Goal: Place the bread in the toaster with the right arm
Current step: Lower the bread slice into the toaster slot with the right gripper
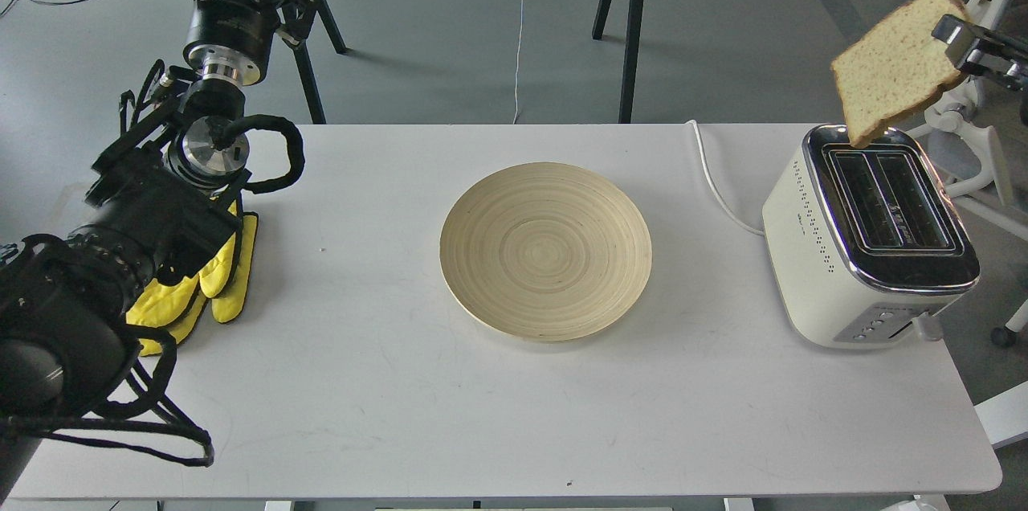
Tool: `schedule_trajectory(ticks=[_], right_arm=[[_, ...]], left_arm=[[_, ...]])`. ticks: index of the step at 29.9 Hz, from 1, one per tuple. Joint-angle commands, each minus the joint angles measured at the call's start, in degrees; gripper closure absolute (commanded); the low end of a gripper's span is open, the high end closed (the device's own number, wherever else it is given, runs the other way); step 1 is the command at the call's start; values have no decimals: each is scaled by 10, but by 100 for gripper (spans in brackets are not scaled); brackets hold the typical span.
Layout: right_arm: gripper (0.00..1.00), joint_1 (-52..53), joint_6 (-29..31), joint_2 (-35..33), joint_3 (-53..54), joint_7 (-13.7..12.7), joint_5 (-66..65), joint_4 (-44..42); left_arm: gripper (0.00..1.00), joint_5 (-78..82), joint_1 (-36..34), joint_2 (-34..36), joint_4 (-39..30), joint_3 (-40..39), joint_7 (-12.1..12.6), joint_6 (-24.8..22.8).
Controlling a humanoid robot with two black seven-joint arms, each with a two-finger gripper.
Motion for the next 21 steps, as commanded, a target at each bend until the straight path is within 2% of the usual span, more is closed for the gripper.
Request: schedule_trajectory(ticks=[1, 9, 21], right_arm=[[99, -12, -1, -35, -6, 4, -3, 13], [100, -82, -37, -23, -5, 8, -2, 13], [100, -106, -40, 7, -9, 5, -5, 9]], left_arm=[[0, 0, 0, 0, 0, 0, 0, 0], [0, 0, -1, 2, 0, 1, 0, 0], [0, 0, -1, 1, 0, 1, 0, 0]])
